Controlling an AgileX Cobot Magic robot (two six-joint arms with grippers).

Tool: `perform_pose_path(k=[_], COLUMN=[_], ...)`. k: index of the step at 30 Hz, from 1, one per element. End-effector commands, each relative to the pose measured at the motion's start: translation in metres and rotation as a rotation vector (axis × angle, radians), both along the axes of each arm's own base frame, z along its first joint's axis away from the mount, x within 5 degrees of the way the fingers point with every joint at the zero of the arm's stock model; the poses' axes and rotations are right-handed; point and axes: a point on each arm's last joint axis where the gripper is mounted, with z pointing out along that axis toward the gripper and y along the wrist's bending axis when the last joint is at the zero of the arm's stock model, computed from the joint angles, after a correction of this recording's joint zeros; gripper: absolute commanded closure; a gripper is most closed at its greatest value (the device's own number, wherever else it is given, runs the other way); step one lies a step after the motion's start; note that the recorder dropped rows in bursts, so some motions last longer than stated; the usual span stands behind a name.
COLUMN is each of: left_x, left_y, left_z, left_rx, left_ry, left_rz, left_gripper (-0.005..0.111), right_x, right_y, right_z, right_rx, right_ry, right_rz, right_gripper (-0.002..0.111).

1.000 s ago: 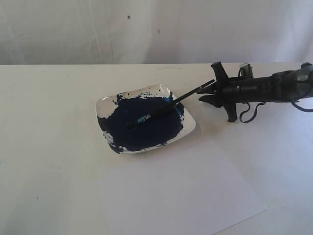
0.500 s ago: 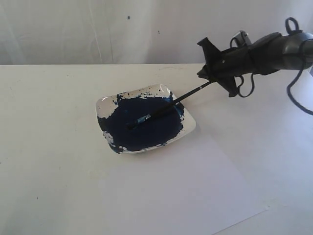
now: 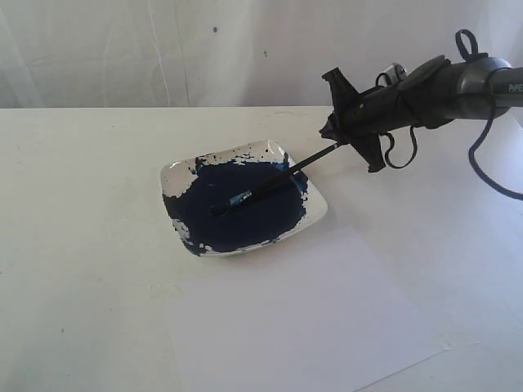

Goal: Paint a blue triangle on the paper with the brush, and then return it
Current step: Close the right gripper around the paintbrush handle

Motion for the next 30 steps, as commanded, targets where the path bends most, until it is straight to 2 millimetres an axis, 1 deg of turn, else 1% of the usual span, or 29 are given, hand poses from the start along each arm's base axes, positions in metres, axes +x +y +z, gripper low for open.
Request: perform_pose_path(k=[1,2,4,5,8,9,11,16,20,25,30], left_x=[0.000,0.000,0.000,0.000,0.000,0.000,0.000,0.000,0.000,0.000,0.000], left_y=[-0.001,-0.001,-0.001,-0.001,-0.001,-0.001,-0.001,-0.001,-0.001,-0.001,-0.001], left_z=[-0.002,-0.002,-0.002,-0.002,-0.002,-0.002,-0.002,-0.002,-0.002,-0.002,-0.002], left_rx=[-0.016,-0.016,-0.016,-0.016,-0.016,-0.016,-0.016,-0.016,-0.016,-0.016,-0.016], left_ry=[0.011,0.011,0.011,0.011,0.011,0.011,0.011,0.011,0.011,0.011,0.011], left_rz=[-0.004,-0.004,-0.004,-0.004,-0.004,-0.004,-0.004,-0.004,-0.004,-0.004,-0.004], left_gripper=[0.107,0.107,0.107,0.107,0.107,0.107,0.107,0.107,0.107,0.107,0.107], right_x=[0.002,0.003,0.004,0.005,0.005,0.006,0.006,0.010,0.010,0.011,0.013], right_y=[-0.008,-0.009,-0.009,-0.009,-0.009,-0.009,-0.009,-0.011,-0.011,-0.011,-0.011], right_z=[-0.009,-0.009,-0.008,-0.011,-0.020,-0.026,-0.029,-0.031,-0.038,-0.038,-0.038], right_rx=[-0.006,-0.007,-0.010,-0.006,-0.008,-0.010,-0.002,-0.005,0.004,0.002,0.000], right_ry=[0.036,0.027,0.017,0.023,0.041,0.054,0.063,0.040,0.057,0.051,0.042], right_rz=[0.012,0.000,-0.010,-0.019,-0.022,-0.023,-0.035,-0.074,-0.083,-0.089,-0.084], right_gripper=[0.089,0.077,0.063,0.061,0.061,0.061,0.061,0.061,0.061,0.067,0.068])
